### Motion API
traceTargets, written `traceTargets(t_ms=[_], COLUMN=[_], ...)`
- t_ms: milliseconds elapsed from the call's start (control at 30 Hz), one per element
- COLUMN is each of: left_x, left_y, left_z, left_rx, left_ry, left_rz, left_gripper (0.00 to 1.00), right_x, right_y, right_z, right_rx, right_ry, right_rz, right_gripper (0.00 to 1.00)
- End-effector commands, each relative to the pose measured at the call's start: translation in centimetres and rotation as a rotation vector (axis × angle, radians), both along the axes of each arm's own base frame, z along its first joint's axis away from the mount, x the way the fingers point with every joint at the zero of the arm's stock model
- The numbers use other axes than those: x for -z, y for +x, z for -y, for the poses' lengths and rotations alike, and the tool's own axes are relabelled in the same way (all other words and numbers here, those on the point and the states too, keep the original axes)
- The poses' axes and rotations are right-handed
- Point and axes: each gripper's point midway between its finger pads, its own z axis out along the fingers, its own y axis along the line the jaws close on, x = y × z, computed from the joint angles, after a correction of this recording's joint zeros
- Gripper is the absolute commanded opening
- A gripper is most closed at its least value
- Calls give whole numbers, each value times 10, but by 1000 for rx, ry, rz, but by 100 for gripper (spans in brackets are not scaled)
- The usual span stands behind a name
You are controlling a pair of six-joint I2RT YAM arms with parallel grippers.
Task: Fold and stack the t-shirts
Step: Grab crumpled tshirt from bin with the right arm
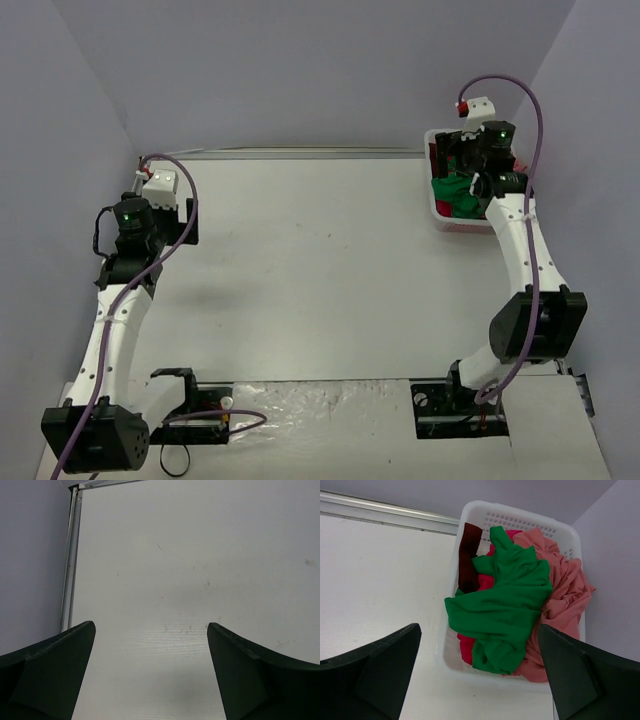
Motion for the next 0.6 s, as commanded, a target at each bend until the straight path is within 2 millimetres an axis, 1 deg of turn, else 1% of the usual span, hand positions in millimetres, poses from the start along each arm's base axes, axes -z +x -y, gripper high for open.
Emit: traceTargets(t_ms=[0,33,67,100,133,167,233,267,333,367,433,467,533,567], left_x=[-16,-15,-14,-16,-15,-14,-9,-8,-3,-2,1,2,4,5], left_y=[-4,-4,-5,-5,-5,-4,-2,-2,0,-1,0,0,0,1], left_z=[-3,-1,-1,-1,0,1,0,1,1,3,4,4,5,5], left_rx=[-5,5,6,8,13,16,15,19,21,32,42,45,50,53], left_ry=[-8,-11,-16,-19,-22,-28,-30,-30,-32,-34,-30,-32,-29,-30], left_rz=[43,43,43,51,50,51,42,39,24,17,8,5,-1,-6], left_gripper=[94,94,94,94,94,94,94,94,94,94,94,94,94,94], right_x=[21,25,16,36,40,50,61,76,88,102,112,122,130,134], right_y=[24,30,38,45,49,57,61,66,67,69,70,70,70,70], right_z=[20,22,24,25,28,30,38,42,50,54,61,66,70,72], right_rx=[132,152,161,170,187,197,237,249,279,288,312,327,337,343], right_ry=[6,18,21,17,13,10,-21,-39,-76,-91,-103,-102,-97,-96], right_rz=[-78,-90,-74,-123,-133,-155,-180,-208,-237,-264,-284,-304,-317,-326], right_gripper=[98,97,97,97,96,96,96,96,96,96,96,95,90,83])
